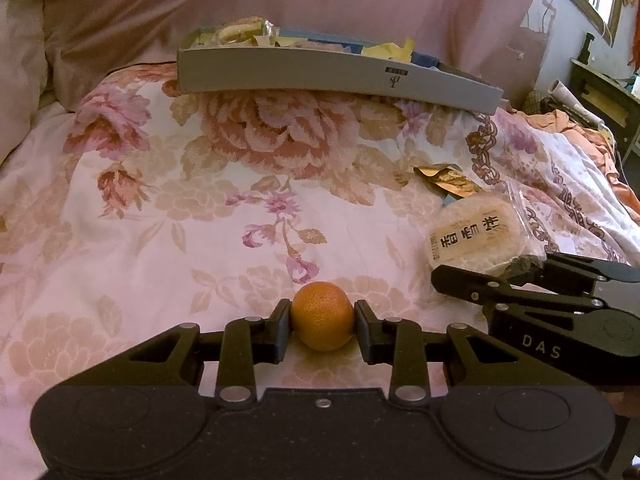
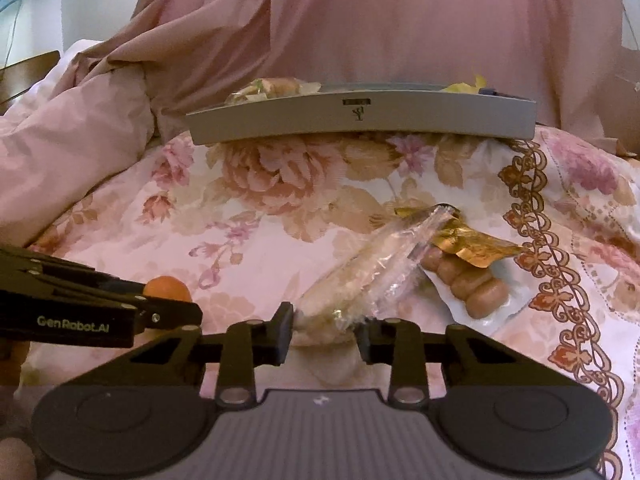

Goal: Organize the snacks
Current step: 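Lift and carry the orange and rice-cake pack with both tools toward the tray, then open both tools to drop the orange and rice-cake pack into the tray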

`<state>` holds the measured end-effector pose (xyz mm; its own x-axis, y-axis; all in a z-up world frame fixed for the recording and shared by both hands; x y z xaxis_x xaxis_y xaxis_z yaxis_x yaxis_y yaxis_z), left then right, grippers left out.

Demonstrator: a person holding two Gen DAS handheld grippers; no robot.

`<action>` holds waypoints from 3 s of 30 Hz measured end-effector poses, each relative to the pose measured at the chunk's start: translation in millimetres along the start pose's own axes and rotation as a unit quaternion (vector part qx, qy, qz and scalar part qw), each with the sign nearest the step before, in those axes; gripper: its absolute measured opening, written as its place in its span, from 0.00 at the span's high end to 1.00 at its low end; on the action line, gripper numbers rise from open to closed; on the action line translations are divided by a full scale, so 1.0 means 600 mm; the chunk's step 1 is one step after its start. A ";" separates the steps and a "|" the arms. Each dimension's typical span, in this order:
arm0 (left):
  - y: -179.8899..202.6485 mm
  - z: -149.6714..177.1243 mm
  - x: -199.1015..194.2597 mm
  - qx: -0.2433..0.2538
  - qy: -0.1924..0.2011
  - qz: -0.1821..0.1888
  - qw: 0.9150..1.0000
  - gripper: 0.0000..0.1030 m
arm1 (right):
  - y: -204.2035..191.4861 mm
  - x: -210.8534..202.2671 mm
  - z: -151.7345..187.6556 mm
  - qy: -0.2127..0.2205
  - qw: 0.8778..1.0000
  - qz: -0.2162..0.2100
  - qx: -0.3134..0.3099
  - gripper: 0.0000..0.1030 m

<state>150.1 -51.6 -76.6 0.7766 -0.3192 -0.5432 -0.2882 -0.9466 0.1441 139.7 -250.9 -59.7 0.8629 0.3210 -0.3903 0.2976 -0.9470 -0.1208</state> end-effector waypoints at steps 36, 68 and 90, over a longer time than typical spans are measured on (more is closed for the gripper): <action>0.021 -0.055 0.026 -0.003 0.051 0.010 0.999 0.66 | 0.057 0.015 -0.026 0.047 0.990 -0.007 0.133 0.53; 0.032 -0.226 0.029 -0.002 0.138 0.011 0.990 0.66 | 0.109 -0.013 -0.141 0.164 0.968 0.000 0.192 0.80; 0.024 -0.345 0.179 -0.014 0.133 -0.017 0.991 0.66 | 0.174 0.159 -0.264 0.151 0.977 0.005 0.148 0.79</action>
<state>345.3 -108.9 38.1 0.9068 -0.2848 -0.3107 -0.2475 -0.9565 0.1545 318.2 -317.4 35.2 0.9595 0.2590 -0.1107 0.1969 -0.8978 -0.3939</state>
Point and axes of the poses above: each gripper's, at about its wrist camera, not at the fingertips, and x roughly the way its jaws point, y to its right, z to its underside, the point moved 3 cm from there along x, roughly the way its jaws point, and after that the axes turned 10 degrees about y, right-handed, at the moved point
